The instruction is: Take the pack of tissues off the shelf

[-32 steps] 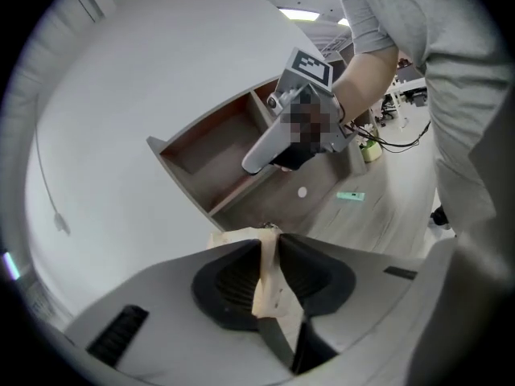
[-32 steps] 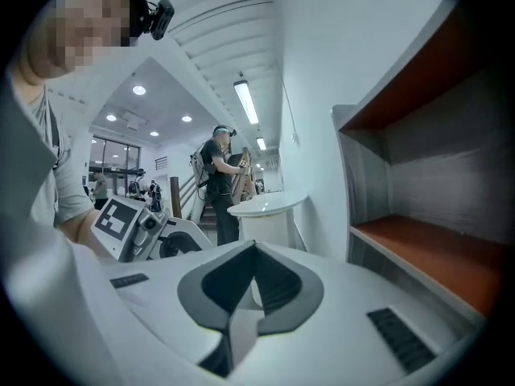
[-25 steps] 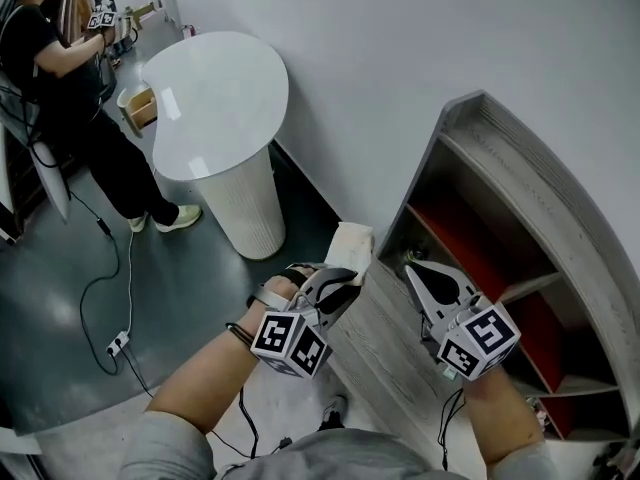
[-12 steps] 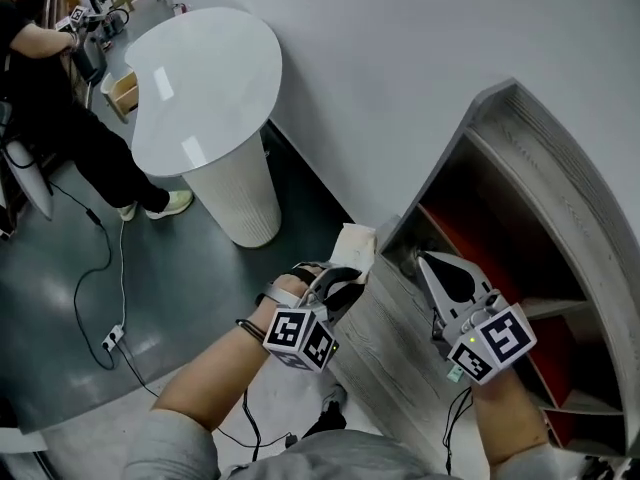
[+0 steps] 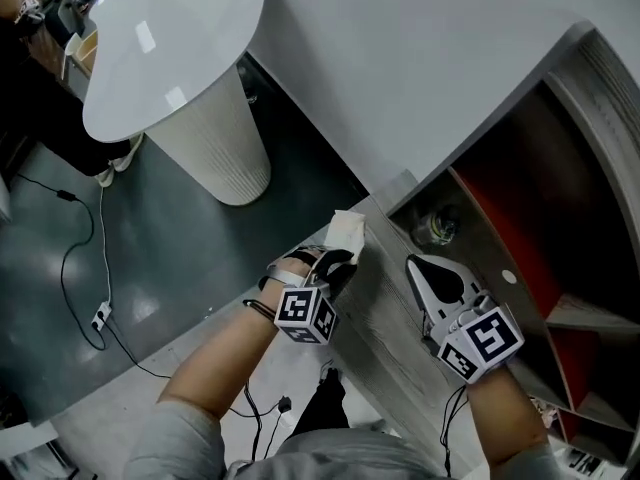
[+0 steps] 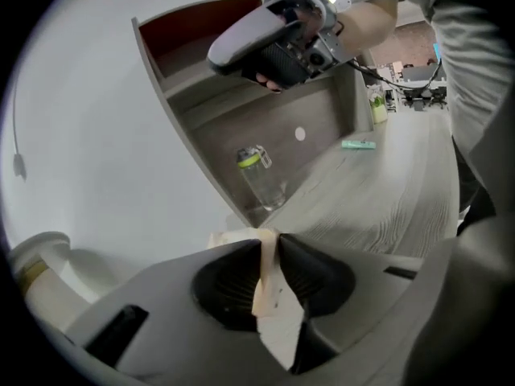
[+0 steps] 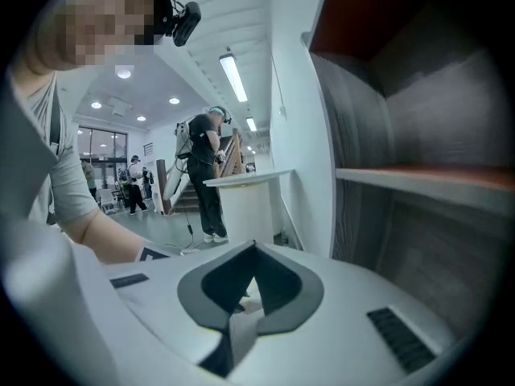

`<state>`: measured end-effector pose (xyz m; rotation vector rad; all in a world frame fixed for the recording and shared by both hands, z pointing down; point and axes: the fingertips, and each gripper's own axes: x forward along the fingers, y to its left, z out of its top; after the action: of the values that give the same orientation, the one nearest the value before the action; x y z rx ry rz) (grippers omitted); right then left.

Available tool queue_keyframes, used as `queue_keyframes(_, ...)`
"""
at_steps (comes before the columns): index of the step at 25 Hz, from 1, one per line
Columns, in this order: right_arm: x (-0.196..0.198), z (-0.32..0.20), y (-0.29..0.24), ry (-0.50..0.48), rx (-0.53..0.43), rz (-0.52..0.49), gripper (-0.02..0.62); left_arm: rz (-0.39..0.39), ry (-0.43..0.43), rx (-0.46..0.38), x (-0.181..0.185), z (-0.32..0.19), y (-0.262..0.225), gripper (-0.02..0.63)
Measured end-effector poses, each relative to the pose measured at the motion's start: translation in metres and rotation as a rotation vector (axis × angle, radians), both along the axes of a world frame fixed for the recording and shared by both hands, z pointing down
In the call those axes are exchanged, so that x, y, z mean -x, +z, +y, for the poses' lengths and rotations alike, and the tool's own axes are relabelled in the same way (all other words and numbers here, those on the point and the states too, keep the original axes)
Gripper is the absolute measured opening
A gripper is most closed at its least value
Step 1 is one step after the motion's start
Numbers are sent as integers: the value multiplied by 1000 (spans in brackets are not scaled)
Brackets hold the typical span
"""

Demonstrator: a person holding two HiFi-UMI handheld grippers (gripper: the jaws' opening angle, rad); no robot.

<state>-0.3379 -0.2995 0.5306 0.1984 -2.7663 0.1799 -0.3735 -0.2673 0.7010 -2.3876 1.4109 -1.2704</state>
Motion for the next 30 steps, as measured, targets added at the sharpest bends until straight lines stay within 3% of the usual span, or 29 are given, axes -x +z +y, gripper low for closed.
queue_keyframes(10,-14,-4,73,42,85,73,18,-48,13,82,6,-4,78,115)
queue_keyframes(21,-14,3,94,51,122,89,18,70,-24,110,6,-1,90,118)
queue_keyframes(28,-11,6,91,45,129,79,18,104,-74,128,5,-4,90,123)
queue_keyframes(30,-10,10,83,35,125,74,18,133,-87,147,4,-3,86,150)
